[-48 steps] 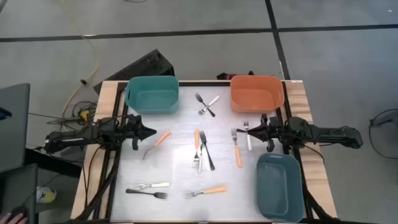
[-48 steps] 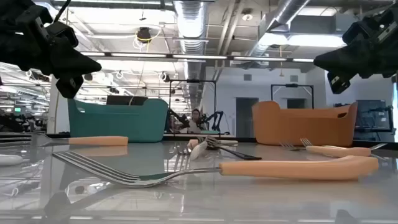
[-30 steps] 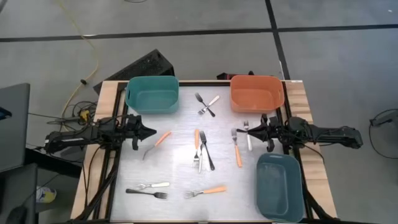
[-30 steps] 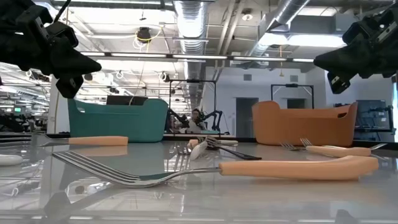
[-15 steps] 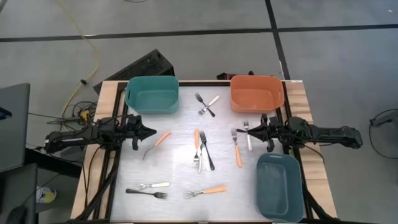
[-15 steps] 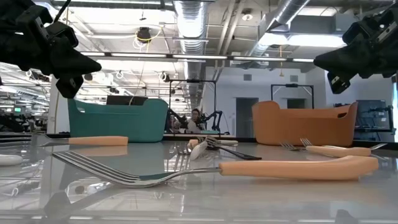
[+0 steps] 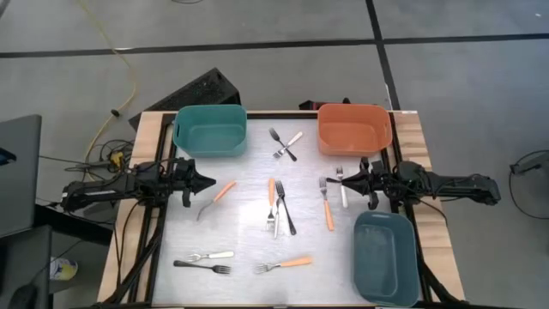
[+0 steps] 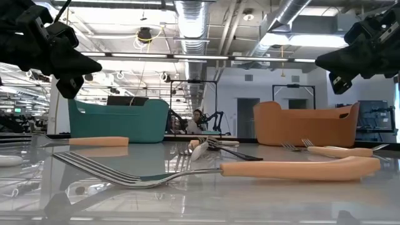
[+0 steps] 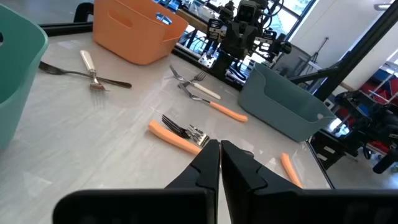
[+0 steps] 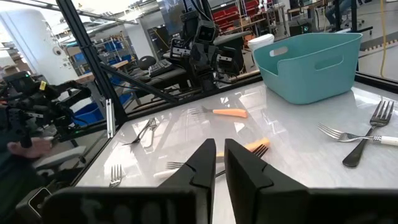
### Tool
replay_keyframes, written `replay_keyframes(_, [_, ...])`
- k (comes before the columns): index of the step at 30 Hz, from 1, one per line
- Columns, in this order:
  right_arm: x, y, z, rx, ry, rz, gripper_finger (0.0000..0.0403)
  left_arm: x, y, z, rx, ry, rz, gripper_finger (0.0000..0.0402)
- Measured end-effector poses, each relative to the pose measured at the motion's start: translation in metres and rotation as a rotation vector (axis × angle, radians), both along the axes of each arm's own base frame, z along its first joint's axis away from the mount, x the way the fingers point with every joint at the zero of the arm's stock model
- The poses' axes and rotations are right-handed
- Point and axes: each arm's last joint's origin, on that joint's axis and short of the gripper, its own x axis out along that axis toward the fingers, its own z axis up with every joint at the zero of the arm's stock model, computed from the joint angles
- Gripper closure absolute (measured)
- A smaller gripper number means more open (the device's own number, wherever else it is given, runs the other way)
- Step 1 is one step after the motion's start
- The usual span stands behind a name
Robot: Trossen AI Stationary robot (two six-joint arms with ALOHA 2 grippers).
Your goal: Sort silverware by color (type)
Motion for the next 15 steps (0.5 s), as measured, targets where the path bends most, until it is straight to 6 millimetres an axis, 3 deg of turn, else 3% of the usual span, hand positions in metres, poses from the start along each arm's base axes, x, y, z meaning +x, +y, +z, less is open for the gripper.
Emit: replay_keyframes(15, [0.0000, 0.0000, 0.0001, 0.000, 0.000, 0.000, 0.0343, 0.0000, 0.0003, 0.0000, 0.004, -0.002, 0.011, 0.0402])
